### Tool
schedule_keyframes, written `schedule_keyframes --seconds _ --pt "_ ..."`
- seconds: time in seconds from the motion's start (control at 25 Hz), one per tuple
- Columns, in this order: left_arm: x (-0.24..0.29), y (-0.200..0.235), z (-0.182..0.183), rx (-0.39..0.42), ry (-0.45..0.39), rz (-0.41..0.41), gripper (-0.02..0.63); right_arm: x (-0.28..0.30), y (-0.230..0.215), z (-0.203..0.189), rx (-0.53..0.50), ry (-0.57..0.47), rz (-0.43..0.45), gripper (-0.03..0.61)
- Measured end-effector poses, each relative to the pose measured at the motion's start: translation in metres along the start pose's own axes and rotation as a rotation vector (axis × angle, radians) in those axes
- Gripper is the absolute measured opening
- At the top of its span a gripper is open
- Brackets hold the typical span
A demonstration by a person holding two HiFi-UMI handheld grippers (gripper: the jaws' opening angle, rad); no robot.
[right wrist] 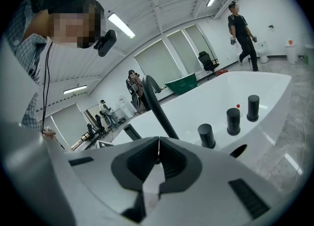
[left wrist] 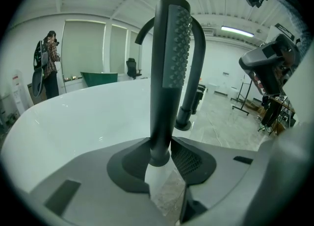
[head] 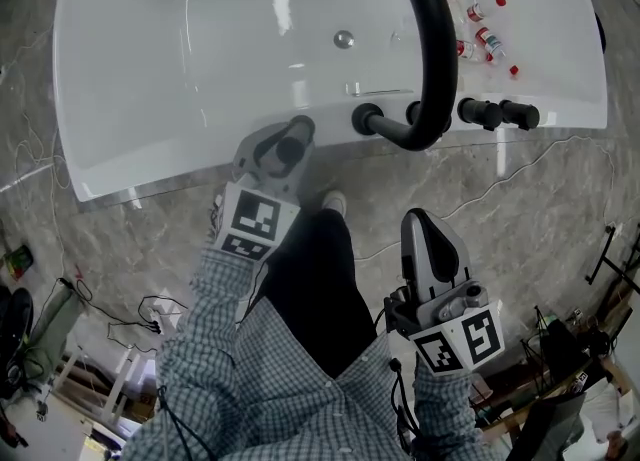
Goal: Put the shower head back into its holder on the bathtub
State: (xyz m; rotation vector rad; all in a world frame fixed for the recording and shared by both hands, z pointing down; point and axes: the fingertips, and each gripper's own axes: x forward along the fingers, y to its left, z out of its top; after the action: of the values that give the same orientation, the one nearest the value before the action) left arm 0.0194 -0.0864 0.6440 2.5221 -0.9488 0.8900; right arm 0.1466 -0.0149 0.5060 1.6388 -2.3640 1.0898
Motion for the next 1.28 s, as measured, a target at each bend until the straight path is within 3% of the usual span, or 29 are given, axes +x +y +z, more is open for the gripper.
schedule_keyframes --seconds 0.16,0.64,0.96,1.16,1.28 --pt "-0.005 -0.003 -0.002 0.036 0.024 0.006 0.117 0.0 0.008 0.001 -0.016 0.004 0.004 0.015" --pt "-0.032 0.005 -0.006 0.006 0.046 0.015 0.118 0.003 0.037 0.008 -0.04 0.006 0.032 0.015" --pt "-0.107 0.019 0.033 -0.1 -0.073 0.069 0.106 -0.015 0.082 0.036 -0.085 -0.02 0.08 0.015" --pt "-0.155 0.011 0.077 -0.095 -0.144 0.077 0.035 -0.035 0.113 0.07 -0.12 -0.071 0.104 0.015" --pt "-0.187 0.007 0.109 -0.165 -0.22 0.076 0.021 -0.049 0.131 0.09 -0.132 -0.105 0.115 0.015"
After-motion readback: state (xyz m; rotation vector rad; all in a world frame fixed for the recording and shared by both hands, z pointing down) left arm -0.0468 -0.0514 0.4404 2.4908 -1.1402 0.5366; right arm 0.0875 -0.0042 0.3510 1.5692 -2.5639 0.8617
